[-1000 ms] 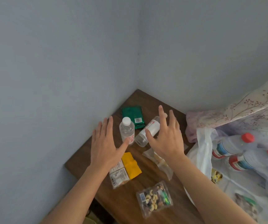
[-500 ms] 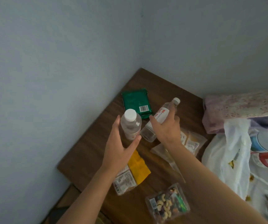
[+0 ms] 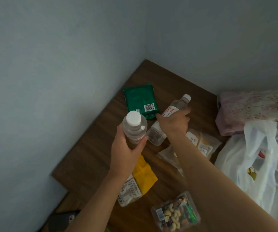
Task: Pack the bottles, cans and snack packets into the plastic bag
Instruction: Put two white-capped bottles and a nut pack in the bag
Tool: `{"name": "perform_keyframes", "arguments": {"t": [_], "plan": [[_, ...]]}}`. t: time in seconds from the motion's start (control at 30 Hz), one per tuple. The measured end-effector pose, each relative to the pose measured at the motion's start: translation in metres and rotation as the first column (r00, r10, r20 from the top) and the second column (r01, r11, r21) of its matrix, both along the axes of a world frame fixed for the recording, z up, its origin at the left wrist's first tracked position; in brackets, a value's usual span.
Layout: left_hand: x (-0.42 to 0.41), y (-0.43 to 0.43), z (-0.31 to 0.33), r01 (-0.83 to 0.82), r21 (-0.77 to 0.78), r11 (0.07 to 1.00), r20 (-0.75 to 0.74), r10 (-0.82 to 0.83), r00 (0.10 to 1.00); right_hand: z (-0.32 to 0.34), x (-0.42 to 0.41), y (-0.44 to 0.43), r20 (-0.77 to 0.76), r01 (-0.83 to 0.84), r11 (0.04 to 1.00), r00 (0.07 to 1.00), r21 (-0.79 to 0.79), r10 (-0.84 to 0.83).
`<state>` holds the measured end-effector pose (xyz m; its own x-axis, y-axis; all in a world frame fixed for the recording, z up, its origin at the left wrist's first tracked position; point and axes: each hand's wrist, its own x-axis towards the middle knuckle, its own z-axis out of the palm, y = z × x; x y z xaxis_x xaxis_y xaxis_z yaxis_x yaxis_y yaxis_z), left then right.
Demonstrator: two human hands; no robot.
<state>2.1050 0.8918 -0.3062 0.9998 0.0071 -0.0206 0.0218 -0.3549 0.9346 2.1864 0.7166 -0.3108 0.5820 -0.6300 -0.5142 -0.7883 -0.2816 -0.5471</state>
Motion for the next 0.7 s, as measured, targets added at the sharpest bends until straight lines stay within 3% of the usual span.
{"name": "perform_keyframes", "arguments": {"t": [0.2,0.37,0.53,0.7], "plan": [[0.005,-0.004,0.003,0.03,-0.028,0.999,-0.009,-0.03,1.0,-0.005,0.003,-0.011,-0.081,-0.044,0.998,0.996,0.039,0.047],[0.007,-0.001,0.004,0.056,-0.038,0.998,-0.05,-0.058,0.997,-0.003,-0.003,-0.008,-0.03,-0.095,0.995,0.995,0.012,0.095],[0.01,0.004,0.014,0.071,-0.013,0.997,-0.06,-0.072,0.996,0.014,-0.01,-0.003,0.154,-0.164,0.986,0.974,-0.039,0.168],[0.011,0.011,0.044,0.075,-0.009,0.997,-0.045,-0.075,0.996,0.059,-0.027,-0.004,0.391,-0.234,0.966,0.883,-0.114,0.26]]}}
